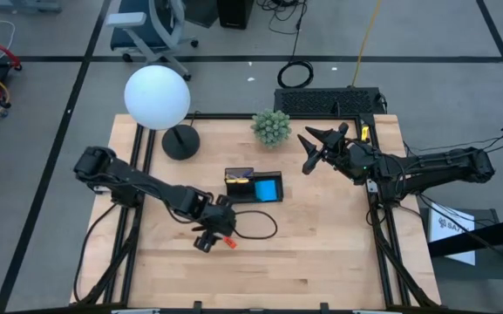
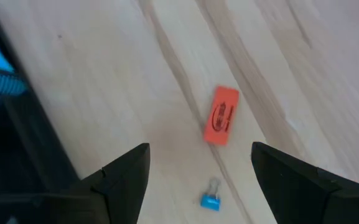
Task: Pick and place office supplies into organizer
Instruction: Put the orange eraser into the desk organizer
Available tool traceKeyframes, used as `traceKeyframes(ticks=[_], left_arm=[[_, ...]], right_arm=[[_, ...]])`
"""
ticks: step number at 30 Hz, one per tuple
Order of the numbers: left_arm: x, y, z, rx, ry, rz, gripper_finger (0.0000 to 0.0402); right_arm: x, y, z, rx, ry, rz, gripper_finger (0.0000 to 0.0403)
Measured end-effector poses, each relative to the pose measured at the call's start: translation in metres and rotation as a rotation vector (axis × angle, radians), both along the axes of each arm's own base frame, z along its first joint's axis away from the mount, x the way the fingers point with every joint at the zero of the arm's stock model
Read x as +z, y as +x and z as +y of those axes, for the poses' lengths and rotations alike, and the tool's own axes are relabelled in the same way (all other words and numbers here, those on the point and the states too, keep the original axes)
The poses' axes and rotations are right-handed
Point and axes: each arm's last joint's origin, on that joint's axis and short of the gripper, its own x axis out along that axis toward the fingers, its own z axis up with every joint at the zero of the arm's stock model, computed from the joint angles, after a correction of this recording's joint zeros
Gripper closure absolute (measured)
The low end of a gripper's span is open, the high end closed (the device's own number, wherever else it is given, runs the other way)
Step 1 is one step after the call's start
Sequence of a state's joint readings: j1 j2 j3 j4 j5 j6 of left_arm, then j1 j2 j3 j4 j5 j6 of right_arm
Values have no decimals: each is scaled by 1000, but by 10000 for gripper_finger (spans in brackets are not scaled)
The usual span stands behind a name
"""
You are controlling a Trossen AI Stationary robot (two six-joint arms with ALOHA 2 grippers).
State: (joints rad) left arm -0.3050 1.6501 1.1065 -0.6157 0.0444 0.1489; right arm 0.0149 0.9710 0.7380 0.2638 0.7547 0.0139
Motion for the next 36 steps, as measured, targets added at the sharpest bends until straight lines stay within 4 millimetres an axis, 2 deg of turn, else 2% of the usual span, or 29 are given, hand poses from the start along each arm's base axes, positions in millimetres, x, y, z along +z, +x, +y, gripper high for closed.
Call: traceKeyframes(ticks=[7, 12, 26, 36], left_arm=[[1, 14, -9, -85, 27, 43, 119], [-4, 17, -14, -158, 29, 59, 119], [-44, 29, -29, -204, 57, 113, 119], [-63, 35, -31, -226, 70, 132, 119]], right_arm=[[0, 0, 0, 0, 0, 0, 250], [0, 0, 0, 0, 0, -1, 250], [0, 0, 0, 0, 0, 0, 250], [0, 0, 0, 0, 0, 0, 250]])
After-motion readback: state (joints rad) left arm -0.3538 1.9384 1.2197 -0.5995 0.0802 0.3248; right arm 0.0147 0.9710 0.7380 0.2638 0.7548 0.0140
